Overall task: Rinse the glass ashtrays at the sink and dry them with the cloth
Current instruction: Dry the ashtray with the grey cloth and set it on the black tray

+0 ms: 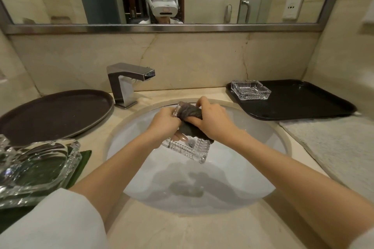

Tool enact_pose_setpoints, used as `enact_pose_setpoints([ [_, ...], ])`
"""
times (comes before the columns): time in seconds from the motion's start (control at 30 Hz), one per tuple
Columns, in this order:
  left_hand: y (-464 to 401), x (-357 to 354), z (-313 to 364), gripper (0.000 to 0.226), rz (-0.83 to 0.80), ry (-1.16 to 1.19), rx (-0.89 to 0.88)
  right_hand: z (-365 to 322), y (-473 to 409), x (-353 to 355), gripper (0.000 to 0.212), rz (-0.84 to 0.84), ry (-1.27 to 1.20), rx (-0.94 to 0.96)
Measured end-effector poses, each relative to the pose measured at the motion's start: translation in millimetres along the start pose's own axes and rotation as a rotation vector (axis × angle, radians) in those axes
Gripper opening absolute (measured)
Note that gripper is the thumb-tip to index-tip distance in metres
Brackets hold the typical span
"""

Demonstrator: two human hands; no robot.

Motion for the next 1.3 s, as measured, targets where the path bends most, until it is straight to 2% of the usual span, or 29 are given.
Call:
enact_pose_setpoints([
  [0.1,-5.0,4.2,3.2,0.026,0.163,0.096,0.027,3.8,2.4,-3.0,0.046,-0.044,-0.278,-0.335],
  [0.27,-1.7,2.4,4.1,0.028,0.294,0.161,0.013,-13.7,7.7,-14.8,0.031,0.135,-0.524,-0.635],
  [0.4,-5.2,5.7,3.3,0.024,0.389,0.205,0.034,-28.4,30.1,-29.1,0.019,0.045,-0.726,-0.931],
  [0.47,-8.3,5.3,2.3,0.026,0.371,0.197,0.05,-28.0,28.1,-24.6,0.022,0.034,-0.708,-0.938],
  [0.6,-12.4,4.8,1.5,0.026,0.321,0.181,0.058,-22.7,13.6,-15.4,0.021,0.02,-0.582,-0.755],
  [0.73,-11.1,5.0,0.1,0.013,0.252,0.173,0.098,-18.6,9.5,-19.9,0.01,0.007,-0.463,-0.638],
  [0.9,-11.2,4.1,-2.2,0.016,0.151,0.096,0.106,-12.3,1.7,-27.1,0.019,0.048,-0.488,-0.672],
  [0.97,-10.4,4.8,-2.7,0.018,0.114,0.075,0.095,-10.1,-0.2,-23.9,0.015,0.044,-0.496,-0.654],
  [1.03,-10.3,6.8,-3.6,0.021,0.087,0.077,0.097,-7.4,-1.5,-17.9,0.006,0.005,-0.591,-0.656],
  [1.1,-7.3,9.6,-2.2,0.015,0.046,0.121,0.101,-3.3,-1.1,-10.1,0.011,-0.052,-0.795,-0.695],
  [1.17,-6.5,11.4,-0.7,0.014,0.012,0.167,0.114,-2.5,1.0,-1.4,0.003,-0.135,-1.018,-0.714],
  [1.3,-7.2,11.5,-2.9,0.015,0.031,0.334,0.215,-9.8,9.1,-1.0,0.052,-0.172,-1.353,-0.847],
])
Point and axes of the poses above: each hand's wrist, its own y-axis away from the middle knuckle, its own x-axis out of the back of the hand, z = x × y, the point moved 1 cm from there along -y, towards the middle knuckle, and after that the axes turned 15 degrees about z, right-handed, at the moved point
